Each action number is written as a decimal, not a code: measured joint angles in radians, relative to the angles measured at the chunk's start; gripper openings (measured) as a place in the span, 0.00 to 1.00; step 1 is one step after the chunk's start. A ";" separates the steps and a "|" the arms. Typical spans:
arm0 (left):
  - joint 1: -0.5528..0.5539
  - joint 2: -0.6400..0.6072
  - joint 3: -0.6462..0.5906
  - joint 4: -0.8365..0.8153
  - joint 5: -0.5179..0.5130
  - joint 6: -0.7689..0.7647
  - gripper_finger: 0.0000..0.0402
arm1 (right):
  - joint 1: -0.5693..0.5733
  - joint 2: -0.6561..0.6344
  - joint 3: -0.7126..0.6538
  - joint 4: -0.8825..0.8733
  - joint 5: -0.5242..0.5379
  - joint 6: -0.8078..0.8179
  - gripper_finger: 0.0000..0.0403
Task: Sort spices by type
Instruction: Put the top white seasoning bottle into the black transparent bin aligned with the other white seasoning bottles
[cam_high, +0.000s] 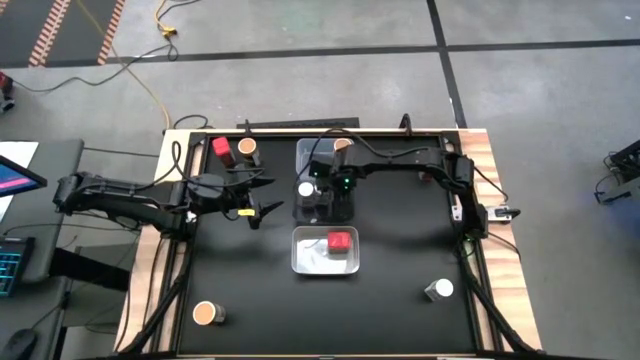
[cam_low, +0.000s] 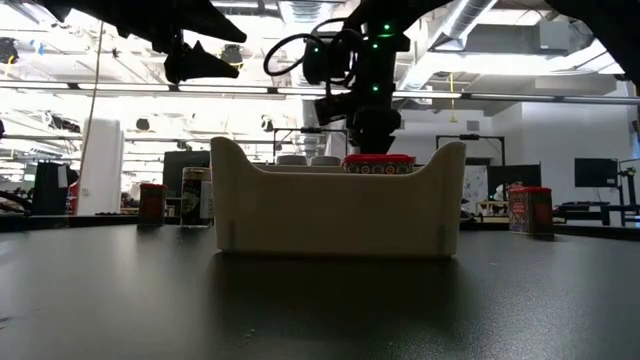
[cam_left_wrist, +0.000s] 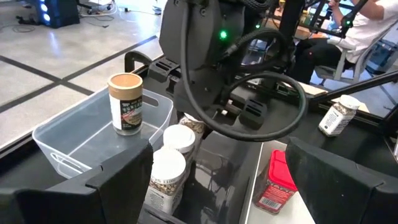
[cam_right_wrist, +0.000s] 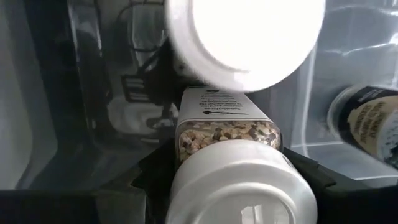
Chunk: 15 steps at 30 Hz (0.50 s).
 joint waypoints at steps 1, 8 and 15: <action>0.000 0.000 0.000 0.000 0.000 0.000 0.88 | 0.000 0.000 0.000 0.005 0.000 0.000 0.60; 0.000 0.000 0.000 0.000 0.000 -0.002 0.88 | -0.005 0.018 -0.004 0.008 -0.006 -0.004 0.60; 0.000 0.000 0.000 -0.005 0.000 -0.002 0.88 | -0.005 0.045 -0.003 0.008 -0.005 -0.007 0.60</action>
